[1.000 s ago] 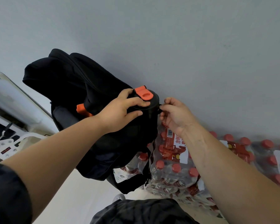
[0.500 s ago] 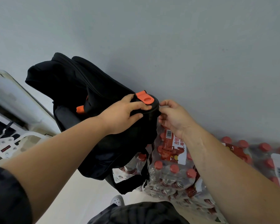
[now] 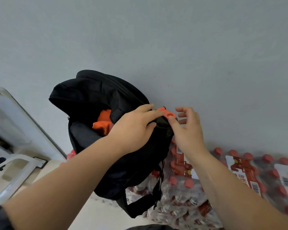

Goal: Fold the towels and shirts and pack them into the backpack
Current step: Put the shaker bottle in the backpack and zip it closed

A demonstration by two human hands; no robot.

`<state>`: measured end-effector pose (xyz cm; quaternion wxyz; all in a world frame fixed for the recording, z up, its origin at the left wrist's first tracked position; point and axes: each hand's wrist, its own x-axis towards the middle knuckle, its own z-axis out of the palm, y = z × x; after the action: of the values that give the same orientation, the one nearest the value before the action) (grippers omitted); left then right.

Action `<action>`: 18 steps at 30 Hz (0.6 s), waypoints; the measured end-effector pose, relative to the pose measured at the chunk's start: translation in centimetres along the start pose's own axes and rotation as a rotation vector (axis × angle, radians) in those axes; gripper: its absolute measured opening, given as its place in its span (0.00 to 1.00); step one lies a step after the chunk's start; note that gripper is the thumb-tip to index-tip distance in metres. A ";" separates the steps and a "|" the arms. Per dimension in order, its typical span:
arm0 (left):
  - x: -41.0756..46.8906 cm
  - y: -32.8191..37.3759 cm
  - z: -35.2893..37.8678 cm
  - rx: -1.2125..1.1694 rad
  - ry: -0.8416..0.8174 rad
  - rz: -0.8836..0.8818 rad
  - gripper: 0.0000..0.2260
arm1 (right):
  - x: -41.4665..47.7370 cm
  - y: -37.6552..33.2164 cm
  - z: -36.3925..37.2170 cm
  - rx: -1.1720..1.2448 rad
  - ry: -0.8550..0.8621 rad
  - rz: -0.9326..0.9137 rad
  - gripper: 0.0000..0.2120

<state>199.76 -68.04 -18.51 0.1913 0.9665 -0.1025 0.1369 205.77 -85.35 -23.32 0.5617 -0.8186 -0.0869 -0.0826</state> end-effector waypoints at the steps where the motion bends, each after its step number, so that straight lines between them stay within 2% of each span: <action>1: -0.5 -0.6 -1.0 -0.008 0.076 0.034 0.18 | -0.2 -0.9 0.4 -0.023 0.027 -0.048 0.12; 6: -3.0 -6.1 -6.9 -0.036 0.445 0.142 0.10 | -1.9 -6.6 4.6 -0.185 0.077 -0.308 0.10; 8: -4.4 -9.5 -9.2 -0.058 0.546 0.095 0.09 | -2.9 -9.4 7.0 -0.256 0.080 -0.405 0.12; 11: -7.2 -15.1 -11.9 -0.136 0.651 -0.085 0.08 | -3.8 -12.9 11.0 -0.383 0.048 -0.549 0.15; 14: -9.9 -20.1 -12.6 -0.315 0.648 -0.294 0.06 | -3.7 -15.9 14.9 -0.557 -0.056 -0.651 0.19; 18: -11.6 -24.8 -10.8 -0.586 0.465 -0.482 0.04 | -2.0 -20.8 20.0 -0.874 -0.341 -0.684 0.24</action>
<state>192.59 -39.60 -20.94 0.5015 0.8114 0.1372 0.2671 199.73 -59.42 -12.02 0.0909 -0.9017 -0.3935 -0.1545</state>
